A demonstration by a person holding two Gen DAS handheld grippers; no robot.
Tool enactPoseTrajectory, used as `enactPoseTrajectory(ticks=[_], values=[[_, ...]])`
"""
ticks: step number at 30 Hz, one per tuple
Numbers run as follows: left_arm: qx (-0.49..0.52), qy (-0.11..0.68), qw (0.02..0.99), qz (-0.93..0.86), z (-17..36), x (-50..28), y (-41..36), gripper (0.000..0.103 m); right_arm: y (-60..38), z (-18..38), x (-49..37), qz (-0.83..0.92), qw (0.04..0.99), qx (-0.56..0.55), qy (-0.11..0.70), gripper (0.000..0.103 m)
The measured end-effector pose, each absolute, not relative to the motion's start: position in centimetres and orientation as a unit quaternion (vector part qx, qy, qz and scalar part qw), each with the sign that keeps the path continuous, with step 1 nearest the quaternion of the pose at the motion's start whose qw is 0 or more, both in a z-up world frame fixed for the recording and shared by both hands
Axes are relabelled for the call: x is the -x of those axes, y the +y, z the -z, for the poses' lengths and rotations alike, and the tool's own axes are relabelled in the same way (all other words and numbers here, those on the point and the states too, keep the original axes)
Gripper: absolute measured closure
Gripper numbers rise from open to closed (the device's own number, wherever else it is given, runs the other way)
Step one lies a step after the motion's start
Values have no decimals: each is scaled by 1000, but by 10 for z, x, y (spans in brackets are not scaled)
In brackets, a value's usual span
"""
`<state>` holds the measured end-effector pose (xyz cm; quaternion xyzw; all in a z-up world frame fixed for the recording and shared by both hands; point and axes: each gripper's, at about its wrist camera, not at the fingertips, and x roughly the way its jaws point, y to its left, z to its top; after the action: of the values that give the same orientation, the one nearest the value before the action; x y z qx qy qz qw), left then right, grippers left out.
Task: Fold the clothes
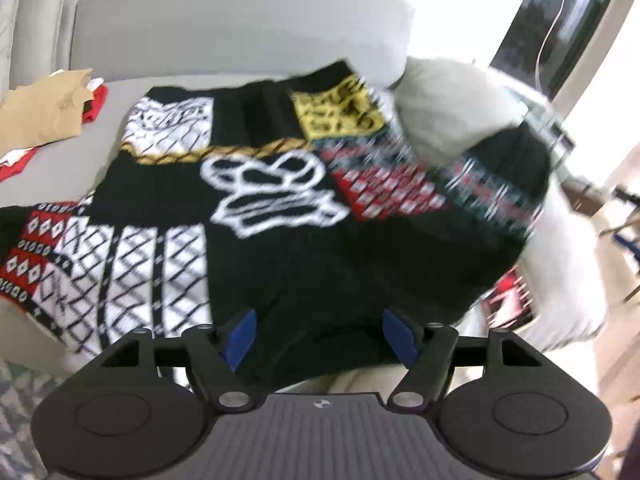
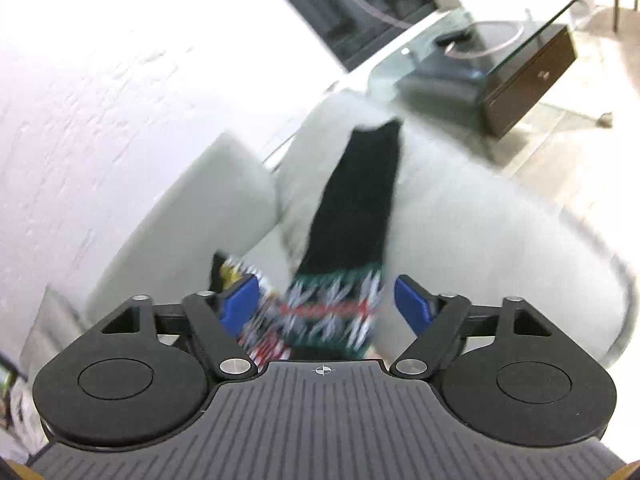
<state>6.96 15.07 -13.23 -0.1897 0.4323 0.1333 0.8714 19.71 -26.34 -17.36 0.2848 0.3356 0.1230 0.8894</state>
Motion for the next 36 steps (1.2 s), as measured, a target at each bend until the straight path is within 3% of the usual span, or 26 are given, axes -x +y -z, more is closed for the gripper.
enactPoseTrajectory(ticks=[4,8,18,23,24,27,32,36], values=[[210,425,872,-125,128,-78,138,32,-290,194,-247,-115,859,-331,373,21],[213,442,861,-132,142,-79,134,32,-307,251,-294,-113,773,-450,433,25],[263,460,834,-151,169,-82,144,32,-297,281,-387,-94,790,-459,395,31],[290,457,825,-163,180,-90,147,31,-286,288,-425,-93,800,-446,391,21],[297,455,824,-161,182,-91,147,31,-281,286,-429,-91,807,-433,391,23],[310,448,824,-156,185,-91,146,31,-264,278,-431,-100,836,-378,385,93],[300,436,833,-159,178,-84,147,31,-242,251,-417,-73,882,-287,366,94],[286,420,847,-160,171,-70,154,28,-202,202,-386,-97,933,-169,303,95]])
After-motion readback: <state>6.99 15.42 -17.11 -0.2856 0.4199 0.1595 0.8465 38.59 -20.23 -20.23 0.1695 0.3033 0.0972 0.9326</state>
